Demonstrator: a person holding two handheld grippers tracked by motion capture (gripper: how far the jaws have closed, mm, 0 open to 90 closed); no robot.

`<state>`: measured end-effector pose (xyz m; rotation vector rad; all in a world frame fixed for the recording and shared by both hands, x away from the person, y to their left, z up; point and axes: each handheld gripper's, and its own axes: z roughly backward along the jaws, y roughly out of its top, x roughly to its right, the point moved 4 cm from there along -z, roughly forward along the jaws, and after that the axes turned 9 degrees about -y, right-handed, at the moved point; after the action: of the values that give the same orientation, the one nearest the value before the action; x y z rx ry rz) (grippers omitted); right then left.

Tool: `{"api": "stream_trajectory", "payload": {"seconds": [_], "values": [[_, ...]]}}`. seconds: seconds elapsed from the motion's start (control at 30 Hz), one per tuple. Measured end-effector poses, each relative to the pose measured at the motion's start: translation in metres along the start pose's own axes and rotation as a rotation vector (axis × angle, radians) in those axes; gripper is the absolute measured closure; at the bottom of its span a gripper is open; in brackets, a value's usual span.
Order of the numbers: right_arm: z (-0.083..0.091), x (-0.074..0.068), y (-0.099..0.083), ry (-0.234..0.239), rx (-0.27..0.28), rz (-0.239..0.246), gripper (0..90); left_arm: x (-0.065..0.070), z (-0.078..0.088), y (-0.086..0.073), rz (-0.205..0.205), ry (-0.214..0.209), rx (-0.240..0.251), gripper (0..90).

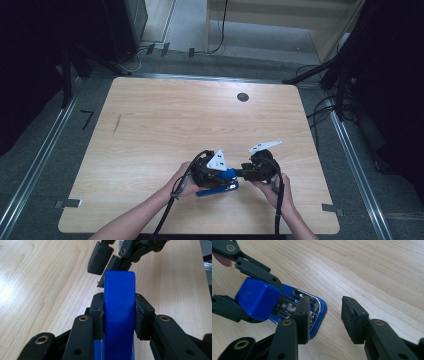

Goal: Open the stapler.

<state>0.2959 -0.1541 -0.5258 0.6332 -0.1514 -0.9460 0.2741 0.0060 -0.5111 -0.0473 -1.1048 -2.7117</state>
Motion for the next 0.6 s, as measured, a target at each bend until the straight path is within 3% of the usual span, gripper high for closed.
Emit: {"api": "stream_trajectory", "payload": {"seconds": [0.33,0.6], "values": [[0.0035,-0.0032,0.0029,0.014,0.032,0.001,61.3,0.0014,0.004,-0.0003,-0.012,-0.001,0.013,66.5],[-0.0008,-0.0064,0.0036,0.026,0.013,0.018,63.0,0.0013,0.0056,-0.0009,-0.013,-0.002,0.024,66.6]]}}
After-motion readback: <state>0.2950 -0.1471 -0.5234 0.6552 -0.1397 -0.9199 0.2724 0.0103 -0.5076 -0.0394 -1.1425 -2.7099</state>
